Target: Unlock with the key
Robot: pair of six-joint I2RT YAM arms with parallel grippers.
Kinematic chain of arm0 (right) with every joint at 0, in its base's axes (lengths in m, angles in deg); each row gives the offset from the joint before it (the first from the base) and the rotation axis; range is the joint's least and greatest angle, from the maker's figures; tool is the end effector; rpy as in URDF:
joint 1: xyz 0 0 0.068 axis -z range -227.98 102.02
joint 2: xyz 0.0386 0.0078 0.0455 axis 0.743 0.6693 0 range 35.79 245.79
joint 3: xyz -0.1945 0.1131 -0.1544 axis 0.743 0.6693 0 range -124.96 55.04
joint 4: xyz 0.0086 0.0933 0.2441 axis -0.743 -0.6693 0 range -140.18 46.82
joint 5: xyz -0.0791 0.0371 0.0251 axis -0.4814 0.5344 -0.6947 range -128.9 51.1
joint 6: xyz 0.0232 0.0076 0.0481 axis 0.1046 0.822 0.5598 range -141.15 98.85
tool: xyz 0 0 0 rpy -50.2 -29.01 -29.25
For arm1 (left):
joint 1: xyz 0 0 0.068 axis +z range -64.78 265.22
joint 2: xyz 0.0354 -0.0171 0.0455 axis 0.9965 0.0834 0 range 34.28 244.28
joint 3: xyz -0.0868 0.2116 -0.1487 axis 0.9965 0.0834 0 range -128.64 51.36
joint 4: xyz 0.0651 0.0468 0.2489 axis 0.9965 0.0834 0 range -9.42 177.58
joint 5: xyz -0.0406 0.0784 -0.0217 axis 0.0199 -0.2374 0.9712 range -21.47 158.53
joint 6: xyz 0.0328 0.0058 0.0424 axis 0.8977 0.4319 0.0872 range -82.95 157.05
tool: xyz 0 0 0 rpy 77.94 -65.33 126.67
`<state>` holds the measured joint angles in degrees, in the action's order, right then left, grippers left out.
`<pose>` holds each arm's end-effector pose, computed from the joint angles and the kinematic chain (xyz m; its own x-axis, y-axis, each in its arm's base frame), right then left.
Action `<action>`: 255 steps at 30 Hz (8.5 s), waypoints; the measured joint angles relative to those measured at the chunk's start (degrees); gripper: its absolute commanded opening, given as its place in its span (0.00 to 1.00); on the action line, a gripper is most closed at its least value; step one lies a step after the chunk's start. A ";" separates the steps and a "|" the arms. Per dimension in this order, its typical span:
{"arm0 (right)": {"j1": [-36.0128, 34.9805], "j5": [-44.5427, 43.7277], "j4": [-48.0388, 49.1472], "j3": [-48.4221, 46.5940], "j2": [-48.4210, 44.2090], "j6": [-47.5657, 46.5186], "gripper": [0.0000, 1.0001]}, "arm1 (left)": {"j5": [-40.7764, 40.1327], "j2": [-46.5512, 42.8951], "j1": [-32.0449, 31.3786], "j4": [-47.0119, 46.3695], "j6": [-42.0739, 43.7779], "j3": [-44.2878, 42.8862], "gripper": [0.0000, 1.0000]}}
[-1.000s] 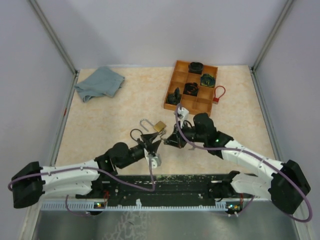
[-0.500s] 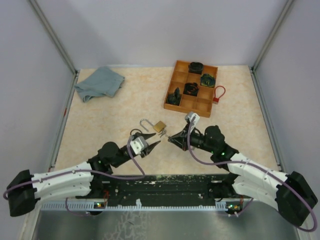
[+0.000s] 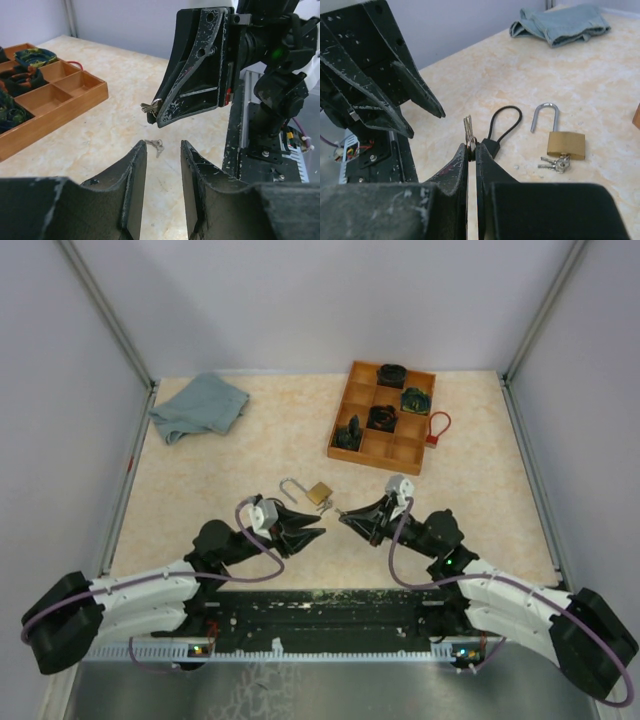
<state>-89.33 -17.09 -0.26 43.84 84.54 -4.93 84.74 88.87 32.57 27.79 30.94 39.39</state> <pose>0.1290 0.1310 0.2203 -0.1815 0.1859 -0.9657 -0.8751 0.4175 0.2448 0.1100 -0.1607 0.2260 0.0076 -0.1783 -0.9839 0.9361 0.3473 -0.0557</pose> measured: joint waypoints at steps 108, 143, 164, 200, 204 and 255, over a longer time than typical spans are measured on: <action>-2.25 6.34 15.43 3.58 4.26 -8.52 0.00 | 6.08 14.80 1.07 -20.72 -14.62 -1.73 0.00; -2.25 5.03 -8.50 -3.10 -5.60 -15.98 0.41 | 7.58 1.38 0.98 16.09 6.23 -8.39 0.00; -2.25 5.97 -9.51 -2.10 -4.28 -18.67 0.40 | 5.81 1.64 0.98 22.12 6.51 -9.97 0.00; -2.25 14.16 10.36 0.72 12.76 -20.09 0.00 | 8.00 -1.31 0.98 17.44 -0.98 -9.97 0.00; -2.25 14.21 8.94 0.72 11.43 -20.20 0.00 | 6.82 -2.51 0.98 17.46 -0.96 -9.66 0.10; -12.46 2.82 -68.78 -36.59 15.17 -37.20 0.00 | 17.40 6.62 1.68 4.90 9.49 -3.80 0.25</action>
<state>-101.79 -14.27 -69.05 7.25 99.71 -42.13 102.13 95.49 34.26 32.68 40.43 35.59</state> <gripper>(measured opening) 0.008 0.299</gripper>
